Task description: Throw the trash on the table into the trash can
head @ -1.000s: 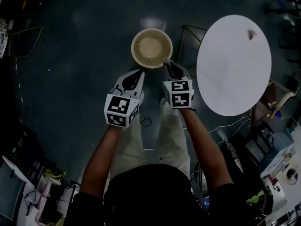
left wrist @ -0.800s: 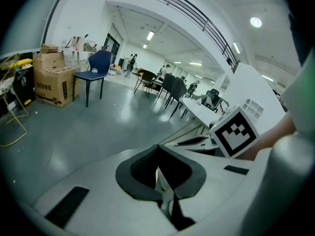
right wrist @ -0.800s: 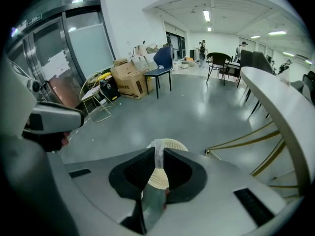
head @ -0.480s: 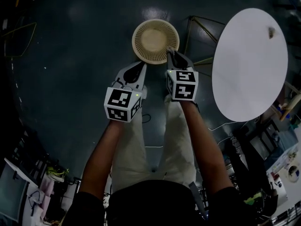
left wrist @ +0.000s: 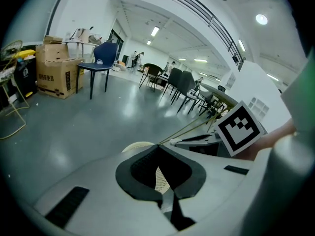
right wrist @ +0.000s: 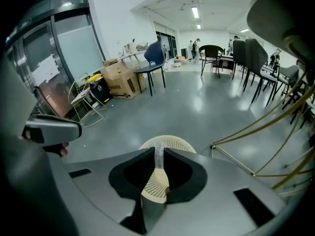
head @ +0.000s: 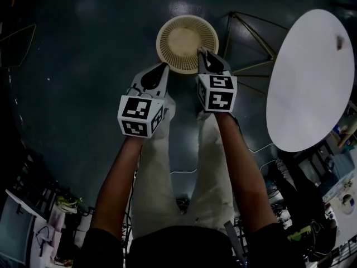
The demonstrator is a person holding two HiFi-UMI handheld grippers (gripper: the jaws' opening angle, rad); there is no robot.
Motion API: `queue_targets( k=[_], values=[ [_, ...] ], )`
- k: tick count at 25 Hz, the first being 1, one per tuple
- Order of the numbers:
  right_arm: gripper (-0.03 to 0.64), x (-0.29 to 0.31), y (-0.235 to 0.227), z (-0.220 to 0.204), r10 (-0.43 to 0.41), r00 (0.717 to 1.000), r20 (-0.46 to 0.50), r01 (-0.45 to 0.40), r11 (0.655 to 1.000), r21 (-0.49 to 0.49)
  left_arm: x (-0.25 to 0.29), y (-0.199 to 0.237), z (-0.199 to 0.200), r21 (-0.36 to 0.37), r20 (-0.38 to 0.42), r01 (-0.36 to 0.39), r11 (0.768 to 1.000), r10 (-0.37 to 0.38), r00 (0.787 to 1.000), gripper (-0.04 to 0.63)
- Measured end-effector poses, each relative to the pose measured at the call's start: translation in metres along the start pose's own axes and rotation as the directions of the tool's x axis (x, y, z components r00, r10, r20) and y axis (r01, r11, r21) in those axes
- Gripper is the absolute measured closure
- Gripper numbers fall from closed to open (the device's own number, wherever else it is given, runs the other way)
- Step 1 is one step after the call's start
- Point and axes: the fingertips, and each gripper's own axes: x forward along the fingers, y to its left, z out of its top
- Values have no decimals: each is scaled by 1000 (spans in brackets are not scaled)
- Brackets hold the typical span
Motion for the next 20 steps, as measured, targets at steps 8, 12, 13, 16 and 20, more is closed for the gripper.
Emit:
queue_targets(
  k=[8,12,13,16,20],
  values=[
    [517,18,5,-8,10,1000,-28,-11,999,-37,9,18,-7,-15,-3,-12,1000,12,1000,588],
    [495,19,6,-13,20,999,-36,-20,1000,-9,10,19,-9,-21,-1,-9,1000,9,1000,588],
    [495,17,4,-13,17,999,-35,-17,1000,-3,10,17,-9,-22,-2,-8,1000,8,1000,588],
    [495,10,-1,-9,1,1000,-23,-1,1000,-2,9,12,-10,-14,-8,-6,1000,6,1000,588],
    [524,-3,-2,-1,-7,1000,-13,7,1000,-11,2,9,-6,-5,-9,-9,1000,9,1000,588]
  ],
)
